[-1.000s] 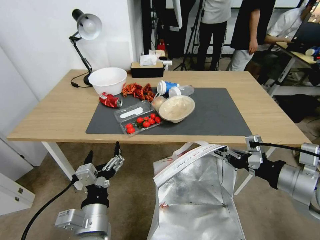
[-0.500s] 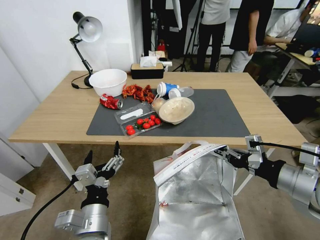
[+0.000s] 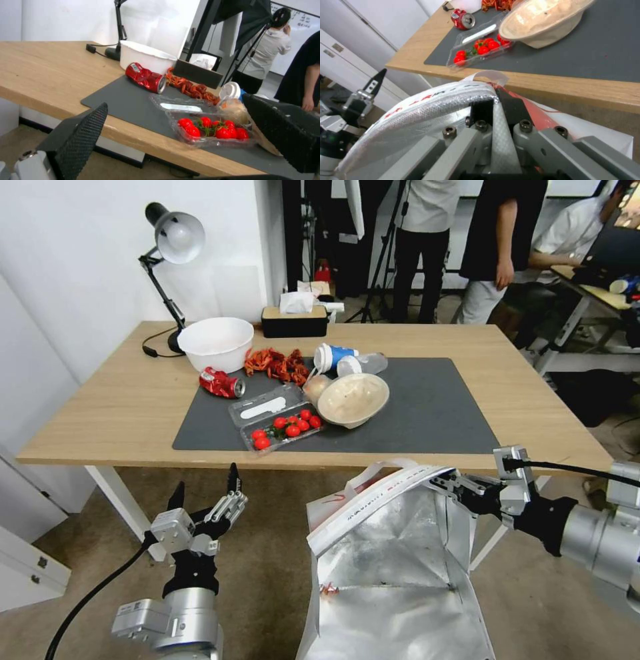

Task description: Pick up the food delivery bag from the floor and place it on the table.

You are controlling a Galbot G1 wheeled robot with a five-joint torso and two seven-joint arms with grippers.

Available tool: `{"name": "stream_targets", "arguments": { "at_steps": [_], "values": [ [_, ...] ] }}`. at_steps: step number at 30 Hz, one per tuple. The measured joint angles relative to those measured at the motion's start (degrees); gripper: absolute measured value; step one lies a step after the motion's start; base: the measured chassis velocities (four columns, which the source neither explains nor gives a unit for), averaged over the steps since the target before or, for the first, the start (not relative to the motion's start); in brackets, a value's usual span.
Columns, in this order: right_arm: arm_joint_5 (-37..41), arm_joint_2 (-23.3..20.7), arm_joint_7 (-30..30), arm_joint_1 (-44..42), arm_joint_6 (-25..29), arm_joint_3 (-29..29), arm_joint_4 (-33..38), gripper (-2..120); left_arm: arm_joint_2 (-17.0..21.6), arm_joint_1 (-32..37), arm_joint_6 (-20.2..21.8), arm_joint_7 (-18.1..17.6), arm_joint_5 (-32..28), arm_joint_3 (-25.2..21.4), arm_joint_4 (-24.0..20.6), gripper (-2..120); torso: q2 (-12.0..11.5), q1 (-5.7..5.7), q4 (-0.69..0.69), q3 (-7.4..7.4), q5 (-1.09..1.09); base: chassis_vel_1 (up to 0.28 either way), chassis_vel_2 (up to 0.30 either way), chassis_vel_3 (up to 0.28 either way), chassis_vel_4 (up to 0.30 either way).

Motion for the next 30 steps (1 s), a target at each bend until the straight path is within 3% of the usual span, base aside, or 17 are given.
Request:
{"name": "stream_targets", "arguments": {
  "at_steps": [11,13,19,21,30],
  "values": [
    [12.5,-1.0,5.6,-0.3,-2.6,8.4,0.2,0,0.0,0.2,-0.3,-0.2,0.4,-0.1,-0.3,100,-0.1,-0.05,0.00,-0.06,0.00,0.000,0.000,0.000,0.000],
    [17.6,-1.5,8.8,-0.3,-3.6,13.2,0.2,0,0.0,0.2,-0.3,-0.2,0.4,-0.1,-0.4,100,-0.2,-0.06,0.00,-0.08,0.00,0.000,0.000,0.000,0.000],
    [24.2,-2.1,13.0,-0.2,-4.4,17.7,0.2,0,-0.1,0.1,-0.3,-0.3,0.5,-0.1,-0.4,100,-0.2,-0.08,0.00,-0.10,0.00,0.000,0.000,0.000,0.000],
    [30.3,-2.5,15.7,0.1,-4.4,20.4,0.2,0,-0.2,0.1,-0.3,-0.4,0.7,-0.1,-0.4,100,-0.2,-0.09,0.00,-0.11,0.00,0.000,0.000,0.000,0.000],
    [38.5,-4.2,17.6,1.6,-3.3,25.3,0.2,0,-0.3,0.4,-0.3,-0.5,1.0,-0.4,-0.5,100,-0.2,-0.11,0.00,-0.13,0.00,0.000,0.000,0.000,0.000]
  ]
}}
